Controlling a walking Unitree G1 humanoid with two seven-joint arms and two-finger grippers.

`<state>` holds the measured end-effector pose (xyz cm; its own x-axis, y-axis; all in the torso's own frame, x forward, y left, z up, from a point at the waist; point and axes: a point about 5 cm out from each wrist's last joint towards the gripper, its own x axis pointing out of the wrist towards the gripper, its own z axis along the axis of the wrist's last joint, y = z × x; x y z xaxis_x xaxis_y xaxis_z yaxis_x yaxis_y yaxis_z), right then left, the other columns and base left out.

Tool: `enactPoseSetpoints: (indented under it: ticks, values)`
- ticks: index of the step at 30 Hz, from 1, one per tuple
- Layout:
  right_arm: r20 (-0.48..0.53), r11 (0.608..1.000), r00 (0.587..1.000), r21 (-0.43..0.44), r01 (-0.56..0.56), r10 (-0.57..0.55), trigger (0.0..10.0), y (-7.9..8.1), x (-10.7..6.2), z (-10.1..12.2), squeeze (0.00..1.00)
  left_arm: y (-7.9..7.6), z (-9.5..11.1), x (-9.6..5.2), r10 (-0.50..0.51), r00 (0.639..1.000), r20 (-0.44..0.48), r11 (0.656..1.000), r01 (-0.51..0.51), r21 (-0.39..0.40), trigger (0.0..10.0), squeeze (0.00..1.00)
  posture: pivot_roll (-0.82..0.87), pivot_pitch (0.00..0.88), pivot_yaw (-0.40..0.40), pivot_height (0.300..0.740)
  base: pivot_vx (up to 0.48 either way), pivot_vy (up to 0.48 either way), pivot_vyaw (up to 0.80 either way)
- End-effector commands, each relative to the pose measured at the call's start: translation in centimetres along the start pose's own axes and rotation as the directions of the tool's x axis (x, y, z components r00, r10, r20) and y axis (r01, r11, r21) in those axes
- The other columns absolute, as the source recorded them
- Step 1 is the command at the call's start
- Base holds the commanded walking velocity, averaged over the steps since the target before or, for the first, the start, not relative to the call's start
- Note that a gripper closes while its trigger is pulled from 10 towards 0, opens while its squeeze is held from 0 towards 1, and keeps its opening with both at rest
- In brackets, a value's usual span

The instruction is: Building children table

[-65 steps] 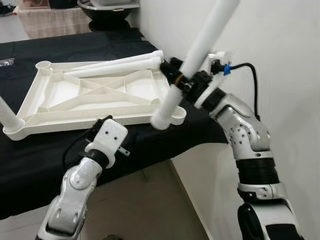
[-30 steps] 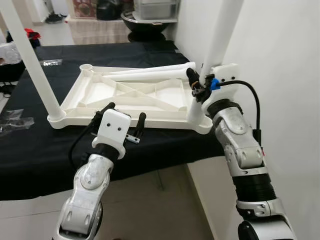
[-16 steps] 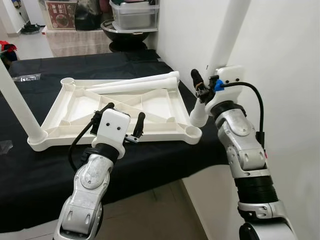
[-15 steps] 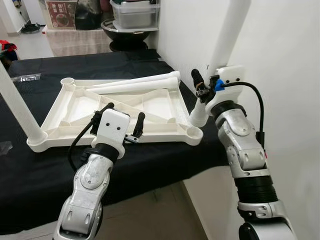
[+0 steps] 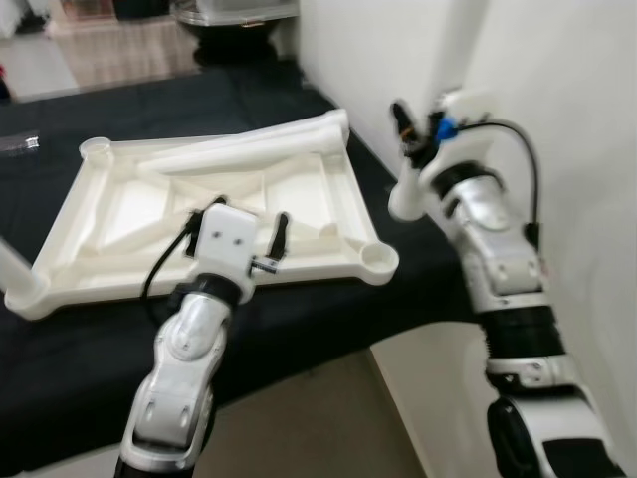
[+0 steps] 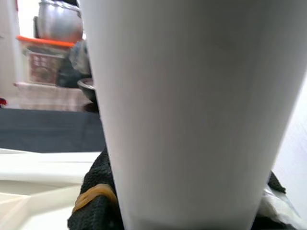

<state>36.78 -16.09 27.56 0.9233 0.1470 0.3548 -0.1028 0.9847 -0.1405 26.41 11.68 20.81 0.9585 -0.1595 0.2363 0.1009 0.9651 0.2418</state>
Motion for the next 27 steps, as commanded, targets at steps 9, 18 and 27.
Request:
enactPoseSetpoints:
  ticks: [9, 18, 27]
  values:
    - [0.051, 0.997, 0.996, 0.037, -0.074, 0.072, 10.0, -0.1, 1.0, 0.9, 0.0, -0.2, -0.2, -0.6, -0.002, 1.0, -0.028, 1.0, 0.002, -0.014, 10.0, 0.0, 0.01, 0.061, -0.068, 0.74, 0.0, 0.0, 0.0]
    - [-0.056, 0.978, 0.978, 0.05, -0.201, 0.203, 10.0, -0.9, 3.0, -0.5, 0.0, -2.2, -0.2, -1.7, -0.136, 0.989, -0.053, 0.987, 0.13, -0.099, 10.0, 0.0, 0.02, 0.112, -0.07, 0.74, 0.0, 0.0, 0.0]
    - [-0.13, 0.99, 0.982, 0.059, -0.131, 0.138, 10.0, -3.3, 3.9, -1.0, 0.0, -2.9, 0.3, -2.5, -0.17, 0.984, -0.052, 0.978, 0.162, -0.13, 10.0, 0.0, 0.02, 0.155, -0.085, 0.74, 0.0, 0.0, 0.0]
